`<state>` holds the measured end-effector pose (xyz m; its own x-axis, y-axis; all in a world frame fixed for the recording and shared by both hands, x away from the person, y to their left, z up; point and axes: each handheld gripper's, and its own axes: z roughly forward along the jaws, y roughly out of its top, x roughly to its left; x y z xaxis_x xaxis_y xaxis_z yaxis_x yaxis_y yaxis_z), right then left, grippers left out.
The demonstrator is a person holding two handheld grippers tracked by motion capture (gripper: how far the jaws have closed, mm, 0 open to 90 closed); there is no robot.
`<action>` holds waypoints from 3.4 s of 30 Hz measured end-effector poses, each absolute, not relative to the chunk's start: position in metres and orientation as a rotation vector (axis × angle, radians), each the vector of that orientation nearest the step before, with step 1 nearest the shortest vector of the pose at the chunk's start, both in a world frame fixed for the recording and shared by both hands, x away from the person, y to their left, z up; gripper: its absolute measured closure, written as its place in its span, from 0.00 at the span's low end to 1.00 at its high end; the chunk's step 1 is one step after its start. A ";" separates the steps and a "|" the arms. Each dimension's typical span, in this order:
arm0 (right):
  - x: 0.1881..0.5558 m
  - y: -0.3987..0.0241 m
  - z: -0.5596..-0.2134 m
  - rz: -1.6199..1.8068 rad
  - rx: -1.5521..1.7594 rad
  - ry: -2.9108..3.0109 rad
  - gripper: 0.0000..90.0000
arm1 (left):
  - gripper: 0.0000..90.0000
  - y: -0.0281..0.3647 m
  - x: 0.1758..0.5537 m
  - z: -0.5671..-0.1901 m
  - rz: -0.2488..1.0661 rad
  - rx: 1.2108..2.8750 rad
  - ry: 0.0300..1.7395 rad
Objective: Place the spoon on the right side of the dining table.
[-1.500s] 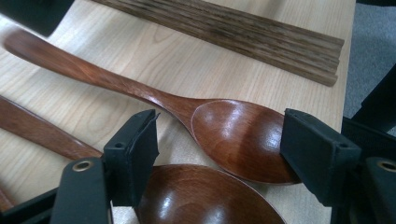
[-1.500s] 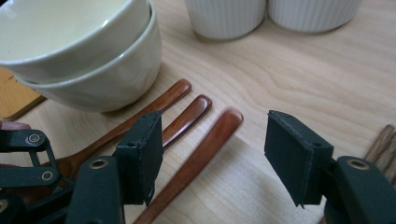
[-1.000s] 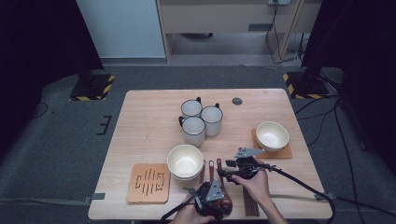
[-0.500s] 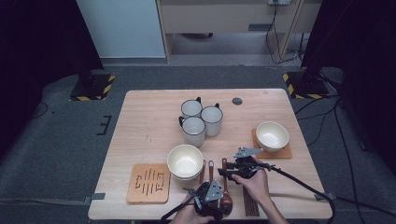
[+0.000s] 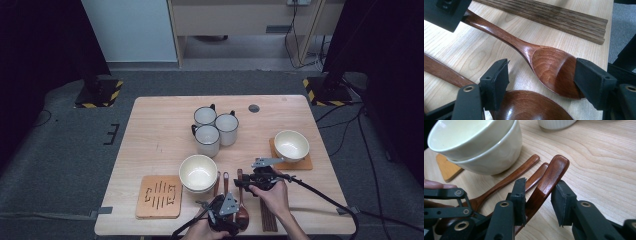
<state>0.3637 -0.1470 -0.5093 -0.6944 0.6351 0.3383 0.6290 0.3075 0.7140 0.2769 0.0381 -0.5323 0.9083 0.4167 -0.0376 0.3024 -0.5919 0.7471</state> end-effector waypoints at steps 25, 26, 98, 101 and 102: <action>0.361 -0.155 -0.494 1.505 1.191 2.455 0.80 | 0.34 0.040 0.284 -0.532 0.196 2.226 0.553; 0.361 -0.156 -0.494 1.508 1.189 2.453 0.80 | 0.34 0.040 0.285 -0.532 0.195 2.225 0.554; 0.358 -0.171 -0.476 1.816 1.243 2.267 0.95 | 0.40 0.041 0.294 -0.529 0.238 2.200 0.571; 0.360 -0.174 -0.473 1.824 1.236 2.240 0.95 | 0.40 0.042 0.294 -0.525 0.241 2.182 0.567; 0.361 -0.175 -0.472 1.827 1.233 2.231 0.95 | 0.40 0.043 0.294 -0.524 0.242 2.174 0.568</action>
